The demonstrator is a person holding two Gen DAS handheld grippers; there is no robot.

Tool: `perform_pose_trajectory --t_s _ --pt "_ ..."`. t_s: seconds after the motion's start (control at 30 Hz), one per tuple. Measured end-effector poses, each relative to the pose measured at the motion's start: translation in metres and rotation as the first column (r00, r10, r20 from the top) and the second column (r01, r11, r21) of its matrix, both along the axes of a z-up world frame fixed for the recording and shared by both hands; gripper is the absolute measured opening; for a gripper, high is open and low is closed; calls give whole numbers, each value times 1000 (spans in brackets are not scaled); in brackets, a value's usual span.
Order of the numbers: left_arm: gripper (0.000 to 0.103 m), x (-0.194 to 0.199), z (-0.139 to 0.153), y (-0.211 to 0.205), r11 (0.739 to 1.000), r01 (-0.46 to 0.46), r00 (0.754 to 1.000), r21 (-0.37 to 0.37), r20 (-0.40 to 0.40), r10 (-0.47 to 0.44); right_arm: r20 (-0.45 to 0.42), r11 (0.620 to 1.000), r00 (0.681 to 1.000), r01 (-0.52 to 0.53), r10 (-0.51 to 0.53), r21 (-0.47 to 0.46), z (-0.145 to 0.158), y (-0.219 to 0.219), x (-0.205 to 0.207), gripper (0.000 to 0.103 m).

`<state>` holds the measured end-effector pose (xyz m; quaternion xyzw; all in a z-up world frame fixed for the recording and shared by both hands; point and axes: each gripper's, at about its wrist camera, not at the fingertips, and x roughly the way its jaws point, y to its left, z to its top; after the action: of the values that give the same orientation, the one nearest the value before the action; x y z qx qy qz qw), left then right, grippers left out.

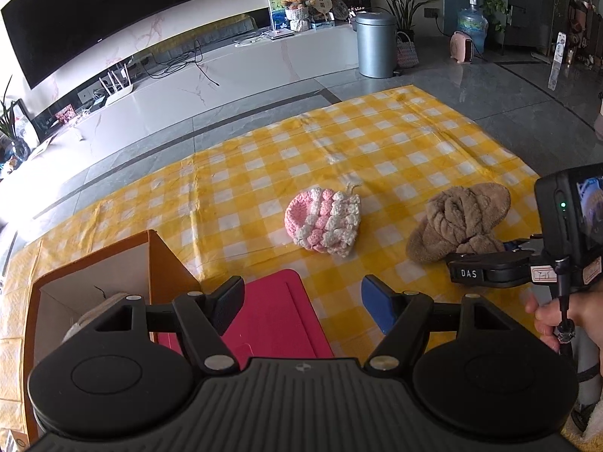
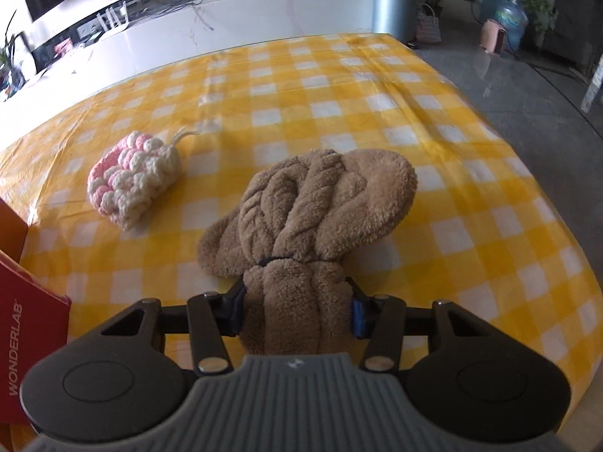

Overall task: Organize soft objects
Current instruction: 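Grasp the pink-and-white crocheted pouch with the left tool while the right tool holds the towel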

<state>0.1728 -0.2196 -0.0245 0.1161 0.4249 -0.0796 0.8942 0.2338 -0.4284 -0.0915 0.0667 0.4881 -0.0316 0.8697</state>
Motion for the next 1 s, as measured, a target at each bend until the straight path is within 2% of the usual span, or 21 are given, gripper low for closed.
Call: perform_pose_trajectory --t_s 0.07,0.27,0.47,0.57,0.63,0.8,0.93,1.0 --pt "83 0 -1 -2 1000 5 1000 -17 -10 -5 19 999 999 39 -39 14 2 -7 0 52" --pt "83 5 0 -13 999 34 999 -9 -28 -34 59 1000 998 23 -23 1 9 0 2 50" --pt "83 35 0 -32 991 87 996 106 -33 -84 79 999 996 31 -32 12 15 -2 3 50" --pt "83 57 -7 -44 983 141 990 116 -25 -139 89 999 995 47 -49 24 17 -4 1 49" --pt "83 74 -18 -54 975 182 982 130 -75 -174 96 998 994 52 -54 24 19 -4 -1 49" --pt "83 123 -52 -74 973 184 965 142 -216 -151 101 999 994 43 -45 29 19 -3 1 49" --pt "83 152 -85 -88 955 228 932 187 -327 -159 92 998 994 49 -52 38 16 -6 2 49" --pt "83 162 -97 -92 950 226 927 217 -348 -141 89 998 994 59 -62 33 16 -7 3 49"
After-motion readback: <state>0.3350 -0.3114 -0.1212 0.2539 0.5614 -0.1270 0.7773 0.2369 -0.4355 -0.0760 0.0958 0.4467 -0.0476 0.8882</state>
